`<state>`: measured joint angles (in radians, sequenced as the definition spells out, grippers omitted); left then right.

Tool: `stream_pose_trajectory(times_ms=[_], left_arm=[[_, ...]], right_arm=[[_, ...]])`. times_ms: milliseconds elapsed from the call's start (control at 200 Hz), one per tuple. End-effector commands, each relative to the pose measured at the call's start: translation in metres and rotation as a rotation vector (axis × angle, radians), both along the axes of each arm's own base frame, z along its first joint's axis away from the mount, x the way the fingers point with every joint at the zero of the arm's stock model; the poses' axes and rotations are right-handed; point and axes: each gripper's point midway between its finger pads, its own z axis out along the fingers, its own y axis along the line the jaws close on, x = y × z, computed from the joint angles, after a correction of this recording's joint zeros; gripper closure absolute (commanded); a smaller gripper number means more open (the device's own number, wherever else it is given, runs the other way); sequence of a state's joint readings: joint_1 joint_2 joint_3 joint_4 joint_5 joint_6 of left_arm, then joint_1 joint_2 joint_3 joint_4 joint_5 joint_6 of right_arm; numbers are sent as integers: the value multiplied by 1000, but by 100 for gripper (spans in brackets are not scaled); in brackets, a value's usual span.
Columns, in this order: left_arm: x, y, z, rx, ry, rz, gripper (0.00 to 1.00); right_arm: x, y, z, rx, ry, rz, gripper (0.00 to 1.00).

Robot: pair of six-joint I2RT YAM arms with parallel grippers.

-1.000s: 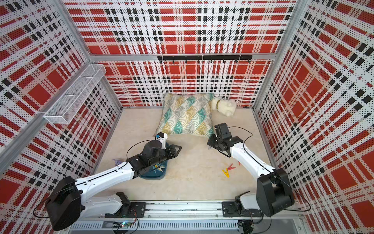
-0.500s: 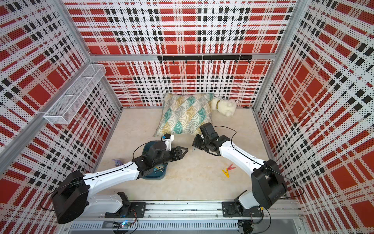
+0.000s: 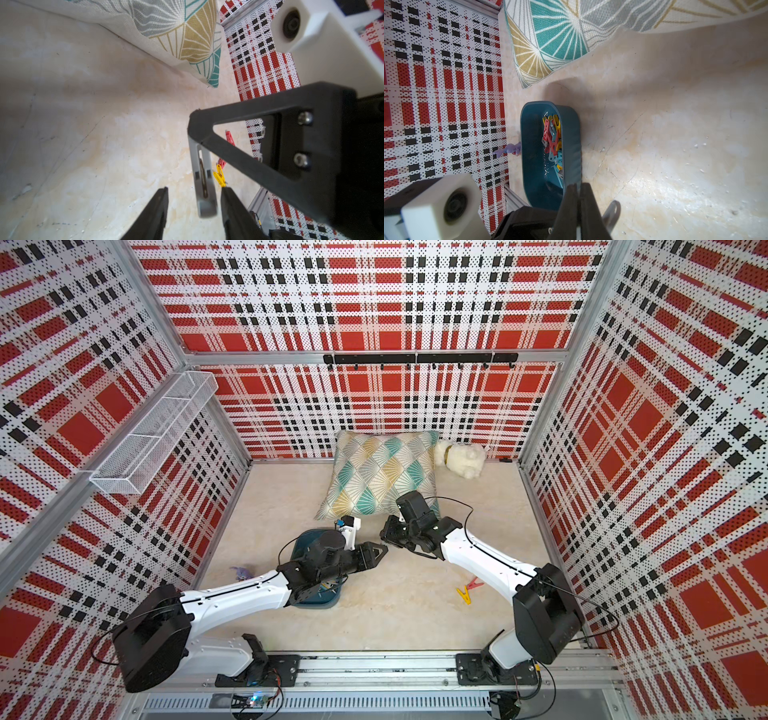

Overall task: Put the clothespins into the storage box
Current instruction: Pick up the clothespin from the center of the board.

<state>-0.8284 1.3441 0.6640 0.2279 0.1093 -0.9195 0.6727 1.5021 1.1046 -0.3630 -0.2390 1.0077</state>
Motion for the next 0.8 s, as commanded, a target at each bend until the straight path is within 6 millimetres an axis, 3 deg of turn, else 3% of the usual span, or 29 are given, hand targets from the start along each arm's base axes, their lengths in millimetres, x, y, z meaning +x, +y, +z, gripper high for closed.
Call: stream_pose_trajectory(times_ms=[0, 271, 446, 611, 792], left_arm=[[3, -9, 15, -47, -30, -14, 60], [1, -10, 19, -87, -28, -24, 81], [1, -7, 17, -85, -22, -19, 87], [2, 0, 13, -76, -12, 0, 90], [3, 16, 6, -59, 2, 36, 90]], right_arm=[[2, 10, 5, 14, -10, 7, 100], [-3, 16, 2, 10, -3, 20, 100], [-1, 15, 9, 11, -25, 19, 100], [4, 6, 18, -26, -62, -2, 79], [12, -17, 28, -55, -103, -49, 70]])
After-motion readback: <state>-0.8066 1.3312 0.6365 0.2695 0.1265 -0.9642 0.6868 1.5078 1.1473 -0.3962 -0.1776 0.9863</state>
